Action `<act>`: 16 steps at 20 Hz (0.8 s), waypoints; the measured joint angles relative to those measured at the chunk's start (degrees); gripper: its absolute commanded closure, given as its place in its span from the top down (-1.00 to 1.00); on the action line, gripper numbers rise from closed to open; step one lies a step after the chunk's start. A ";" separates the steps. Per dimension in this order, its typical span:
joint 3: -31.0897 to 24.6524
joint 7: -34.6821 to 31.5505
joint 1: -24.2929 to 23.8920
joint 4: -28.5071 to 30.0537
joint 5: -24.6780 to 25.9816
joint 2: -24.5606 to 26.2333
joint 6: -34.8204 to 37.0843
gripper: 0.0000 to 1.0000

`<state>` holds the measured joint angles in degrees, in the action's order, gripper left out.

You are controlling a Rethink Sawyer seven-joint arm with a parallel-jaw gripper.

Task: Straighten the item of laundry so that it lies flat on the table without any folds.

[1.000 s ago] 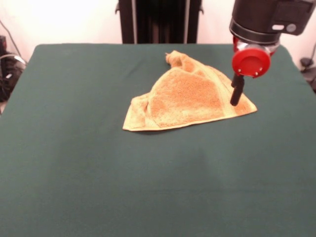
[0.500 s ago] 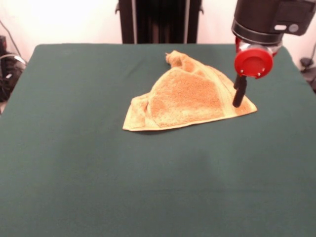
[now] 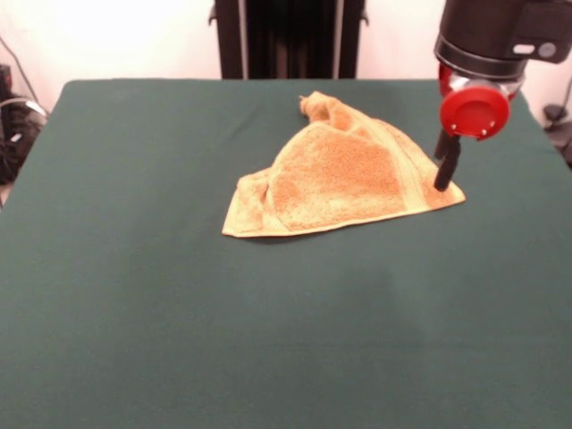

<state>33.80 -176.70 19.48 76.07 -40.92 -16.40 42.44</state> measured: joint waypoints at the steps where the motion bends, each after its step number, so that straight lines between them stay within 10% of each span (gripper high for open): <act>1: 0.00 0.00 0.00 0.19 -0.02 -0.03 -0.09 1.00; 16: -1.21 0.00 -0.06 4.91 -0.70 -1.07 -4.83 1.00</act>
<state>32.59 -176.70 19.43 80.98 -41.62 -17.47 37.61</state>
